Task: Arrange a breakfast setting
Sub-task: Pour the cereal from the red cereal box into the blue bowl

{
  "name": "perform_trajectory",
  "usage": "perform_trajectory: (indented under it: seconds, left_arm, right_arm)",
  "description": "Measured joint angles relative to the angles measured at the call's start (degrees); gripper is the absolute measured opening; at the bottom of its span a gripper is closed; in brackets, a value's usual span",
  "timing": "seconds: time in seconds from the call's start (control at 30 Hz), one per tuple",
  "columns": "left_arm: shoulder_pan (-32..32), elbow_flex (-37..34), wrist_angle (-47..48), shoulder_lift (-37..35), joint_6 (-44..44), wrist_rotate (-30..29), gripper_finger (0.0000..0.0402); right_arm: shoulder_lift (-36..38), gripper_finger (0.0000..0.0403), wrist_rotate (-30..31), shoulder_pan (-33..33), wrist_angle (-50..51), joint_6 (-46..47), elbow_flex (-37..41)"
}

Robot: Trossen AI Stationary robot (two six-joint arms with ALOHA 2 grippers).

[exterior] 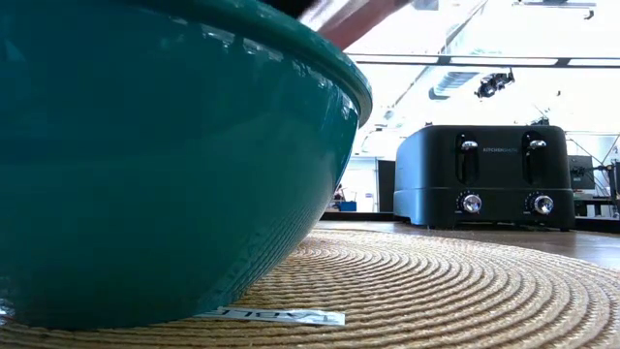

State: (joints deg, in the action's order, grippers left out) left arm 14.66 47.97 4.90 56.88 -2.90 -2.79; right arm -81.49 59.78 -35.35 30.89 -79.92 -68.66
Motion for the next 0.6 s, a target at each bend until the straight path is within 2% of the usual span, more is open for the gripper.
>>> perform_trajectory:
  seconds: [0.6]
  left_arm:
    - [0.0,0.0,0.0,0.0,0.1,0.0,0.0090]
  right_arm:
    - [-1.2,0.0150,-0.2,0.0,-4.3,-8.8,0.0]
